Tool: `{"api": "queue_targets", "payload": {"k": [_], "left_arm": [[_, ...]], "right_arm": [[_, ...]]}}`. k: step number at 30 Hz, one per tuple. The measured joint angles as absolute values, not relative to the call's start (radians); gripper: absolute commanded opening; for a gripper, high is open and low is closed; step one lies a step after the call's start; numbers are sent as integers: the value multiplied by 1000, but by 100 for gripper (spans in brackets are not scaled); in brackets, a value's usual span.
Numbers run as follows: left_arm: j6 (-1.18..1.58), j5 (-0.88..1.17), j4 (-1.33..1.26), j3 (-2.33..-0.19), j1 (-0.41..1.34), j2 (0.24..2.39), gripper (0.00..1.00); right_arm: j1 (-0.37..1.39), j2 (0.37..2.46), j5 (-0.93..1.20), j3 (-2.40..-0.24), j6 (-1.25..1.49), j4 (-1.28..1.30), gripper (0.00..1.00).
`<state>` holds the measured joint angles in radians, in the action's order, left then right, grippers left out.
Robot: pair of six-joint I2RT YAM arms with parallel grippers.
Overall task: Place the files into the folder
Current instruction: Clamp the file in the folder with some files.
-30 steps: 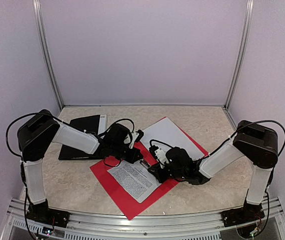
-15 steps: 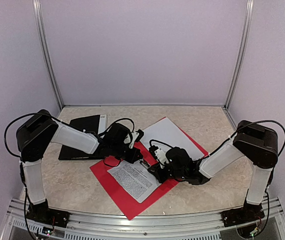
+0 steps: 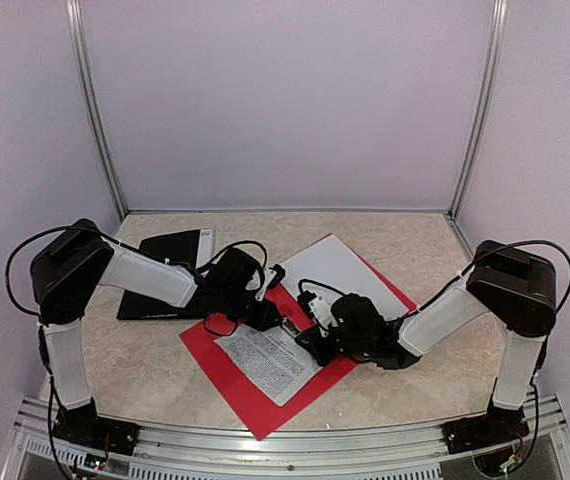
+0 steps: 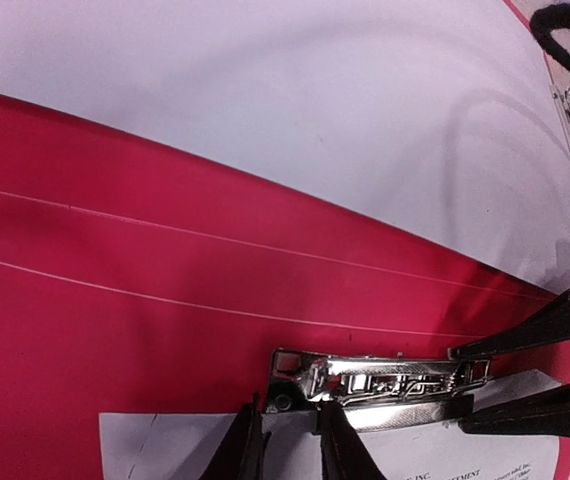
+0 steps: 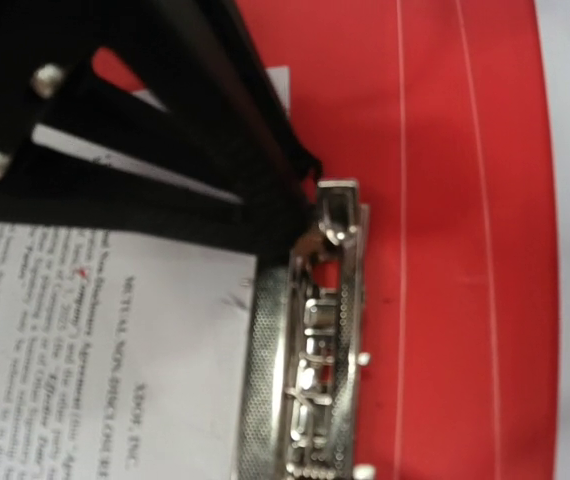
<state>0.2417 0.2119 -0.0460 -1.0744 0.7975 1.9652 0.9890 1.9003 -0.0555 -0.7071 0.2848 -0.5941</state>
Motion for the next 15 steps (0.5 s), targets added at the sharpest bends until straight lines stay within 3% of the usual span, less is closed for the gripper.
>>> {"api": "queue_targets", "payload": {"k": [6,15], "left_arm": [[243,202,-1,-1065,797,1937,37],[249,186,53,-995,797,1743,58]], "right_arm": [[989,1888,-56,-715,287,-558,32],[989,1766,-68,-743,289,-295,66]]}}
